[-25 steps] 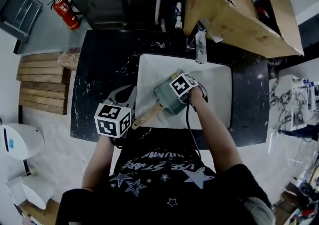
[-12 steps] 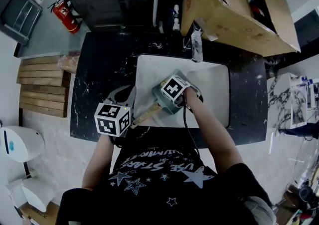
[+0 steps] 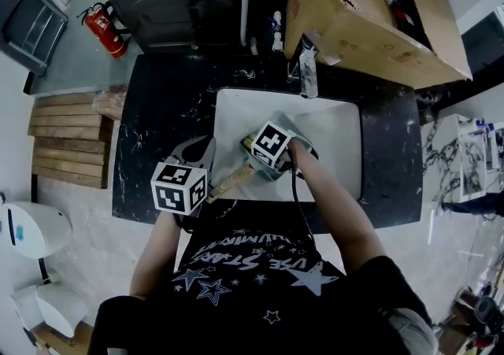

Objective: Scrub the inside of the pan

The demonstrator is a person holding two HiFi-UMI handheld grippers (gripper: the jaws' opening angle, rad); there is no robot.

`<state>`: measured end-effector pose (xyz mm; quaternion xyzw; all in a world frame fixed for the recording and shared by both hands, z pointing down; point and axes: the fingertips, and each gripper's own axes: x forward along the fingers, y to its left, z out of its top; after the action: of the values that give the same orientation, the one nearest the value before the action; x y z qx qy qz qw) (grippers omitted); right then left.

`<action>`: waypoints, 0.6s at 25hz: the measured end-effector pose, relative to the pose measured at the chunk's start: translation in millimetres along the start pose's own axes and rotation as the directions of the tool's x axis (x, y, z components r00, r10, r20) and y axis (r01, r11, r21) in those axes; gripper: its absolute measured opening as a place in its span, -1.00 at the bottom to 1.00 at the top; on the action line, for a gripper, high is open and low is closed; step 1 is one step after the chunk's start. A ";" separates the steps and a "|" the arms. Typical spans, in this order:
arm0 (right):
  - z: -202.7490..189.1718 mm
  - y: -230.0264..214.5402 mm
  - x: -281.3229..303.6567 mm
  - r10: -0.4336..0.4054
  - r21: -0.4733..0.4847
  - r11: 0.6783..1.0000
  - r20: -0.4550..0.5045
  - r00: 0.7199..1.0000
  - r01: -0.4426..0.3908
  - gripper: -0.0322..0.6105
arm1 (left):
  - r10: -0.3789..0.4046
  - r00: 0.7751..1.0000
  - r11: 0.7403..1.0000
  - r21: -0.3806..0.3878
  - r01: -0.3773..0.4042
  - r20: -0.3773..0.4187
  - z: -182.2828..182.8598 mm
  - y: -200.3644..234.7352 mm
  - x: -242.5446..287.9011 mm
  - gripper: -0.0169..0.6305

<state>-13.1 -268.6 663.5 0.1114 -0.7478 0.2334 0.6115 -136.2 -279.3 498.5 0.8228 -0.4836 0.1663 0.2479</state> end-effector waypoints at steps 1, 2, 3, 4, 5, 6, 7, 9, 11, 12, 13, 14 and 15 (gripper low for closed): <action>0.9 2.1 -0.4 0.012 -0.001 1.000 0.004 1.000 -0.012 -0.69 | -0.001 1.000 1.000 0.001 0.001 -0.001 0.1 -0.4 0.3 -0.92; 1.8 4.2 -0.8 0.024 -0.002 1.000 0.008 1.000 -0.024 -0.69 | -0.001 1.000 1.000 0.003 0.001 -0.002 0.1 -0.8 0.6 -0.92; 2.7 5.9 -1.2 0.034 -0.001 0.999 0.011 0.999 -0.034 -0.69 | -0.002 1.000 1.000 0.004 0.002 -0.003 0.0 -1.1 0.9 -0.92; 3.4 7.4 -1.6 0.042 0.001 0.999 0.014 0.999 -0.042 -0.69 | -0.003 1.000 1.000 0.005 0.003 -0.005 -0.1 -1.5 1.4 -0.92; 4.0 8.5 -2.0 0.049 0.005 0.999 0.018 0.999 -0.049 -0.69 | -0.005 1.000 1.000 0.006 0.005 -0.007 -0.3 -2.1 2.0 -0.92; 4.5 9.4 -2.3 0.054 0.009 0.998 0.022 0.998 -0.054 -0.69 | -0.006 1.000 1.000 0.008 0.006 -0.010 -0.6 -2.6 2.6 -0.92; 4.9 10.0 -2.5 0.057 0.014 0.998 0.027 0.998 -0.058 -0.69 | -0.008 1.000 1.000 0.010 0.008 -0.013 -1.0 -3.1 3.4 -0.92; 4.7 10.4 -3.1 0.056 0.023 0.998 0.037 0.998 -0.057 -0.69 | -0.011 1.000 1.000 0.013 0.011 -0.019 -2.3 -3.9 5.1 -0.92; 4.1 10.1 -4.0 0.043 0.033 0.998 0.046 0.998 -0.045 -0.69 | -0.013 1.000 1.000 0.014 0.013 -0.023 -3.3 -4.1 6.6 -0.92; 3.9 9.4 -4.9 0.034 0.037 0.999 0.052 0.998 -0.036 -0.69 | -0.013 1.000 1.000 0.014 0.013 -0.024 -3.4 -4.0 7.1 -0.92; 3.5 8.0 -6.5 0.025 0.042 0.999 0.057 0.998 -0.027 -0.69 | -0.013 1.000 1.000 0.015 0.014 -0.024 -3.3 -3.9 7.5 -0.92; 2.8 5.8 -8.7 0.016 0.046 0.999 0.061 0.998 -0.019 -0.69 | -0.014 1.000 1.000 0.016 0.014 -0.024 -3.0 -3.7 7.7 -0.92; 1.5 2.6 -11.3 0.005 0.051 0.999 0.064 0.998 -0.009 -0.69 | -0.014 1.000 1.000 0.016 0.014 -0.023 -2.8 -3.3 7.7 -0.92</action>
<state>-13.0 -268.5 651.8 0.1318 -0.7613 0.2509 0.5833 -129.7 -281.8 503.9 0.8262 -0.4736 0.1781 0.2479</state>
